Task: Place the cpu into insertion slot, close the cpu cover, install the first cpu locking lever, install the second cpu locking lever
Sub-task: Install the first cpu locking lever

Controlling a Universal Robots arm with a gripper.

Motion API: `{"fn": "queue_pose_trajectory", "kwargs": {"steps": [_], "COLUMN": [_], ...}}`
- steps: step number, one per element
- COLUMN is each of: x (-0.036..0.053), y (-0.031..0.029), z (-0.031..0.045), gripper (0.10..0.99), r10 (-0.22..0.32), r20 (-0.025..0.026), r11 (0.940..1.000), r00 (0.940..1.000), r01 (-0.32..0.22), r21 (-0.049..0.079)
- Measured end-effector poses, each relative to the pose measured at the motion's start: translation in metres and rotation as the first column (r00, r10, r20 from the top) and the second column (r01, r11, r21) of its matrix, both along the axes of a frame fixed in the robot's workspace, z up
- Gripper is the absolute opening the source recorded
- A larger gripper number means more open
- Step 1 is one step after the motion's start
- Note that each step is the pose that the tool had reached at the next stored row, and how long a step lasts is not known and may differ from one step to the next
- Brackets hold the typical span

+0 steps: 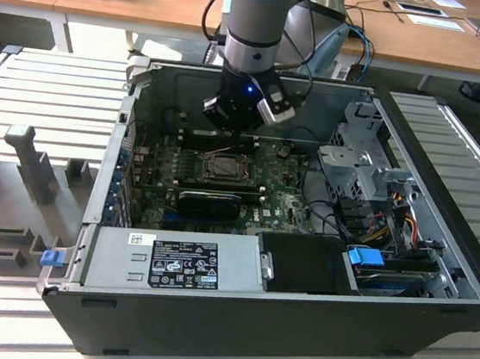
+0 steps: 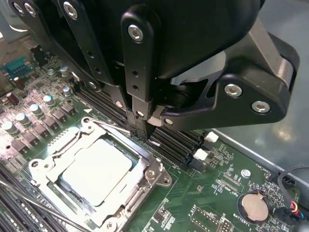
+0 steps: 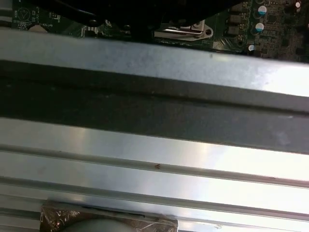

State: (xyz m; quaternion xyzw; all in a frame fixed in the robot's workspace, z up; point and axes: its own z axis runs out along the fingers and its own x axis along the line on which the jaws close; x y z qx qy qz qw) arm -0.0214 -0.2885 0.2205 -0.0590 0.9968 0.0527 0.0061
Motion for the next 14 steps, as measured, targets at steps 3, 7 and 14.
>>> {"fn": "queue_pose_trajectory", "kwargs": {"steps": [3,7,14], "x": [0.0018,0.0029,0.0037], "y": [0.0002,0.0007,0.0009], "z": [-0.003,-0.0065,-0.0131], "gripper": [0.106,0.106,0.106], "r10": [0.016,0.031,0.038], "r20": [0.0,0.0001,-0.0002], "r11": [0.9999,0.9995,0.9993], "r00": [0.9999,0.9995,0.9993], "r01": [-0.016,-0.031,-0.038], "r21": [0.0,0.0,0.0]}}
